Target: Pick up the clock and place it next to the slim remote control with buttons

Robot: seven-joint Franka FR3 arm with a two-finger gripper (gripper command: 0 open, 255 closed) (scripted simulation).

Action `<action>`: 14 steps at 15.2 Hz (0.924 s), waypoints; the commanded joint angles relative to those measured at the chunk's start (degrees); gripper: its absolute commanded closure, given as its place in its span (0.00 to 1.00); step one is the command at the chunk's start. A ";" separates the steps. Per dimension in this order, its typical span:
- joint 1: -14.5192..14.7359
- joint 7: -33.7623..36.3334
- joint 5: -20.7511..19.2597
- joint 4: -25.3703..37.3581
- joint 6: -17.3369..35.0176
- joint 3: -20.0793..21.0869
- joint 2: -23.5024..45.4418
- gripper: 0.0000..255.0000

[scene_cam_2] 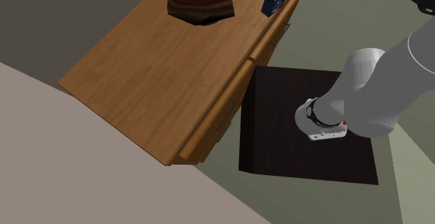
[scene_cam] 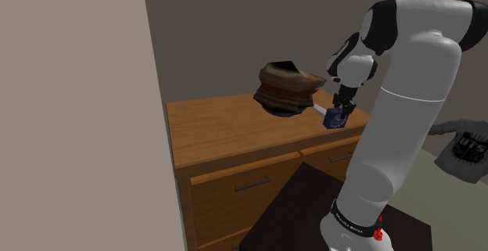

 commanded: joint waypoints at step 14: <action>0.84 5.97 -8.18 3.55 -7.09 0.24 -7.50 0.00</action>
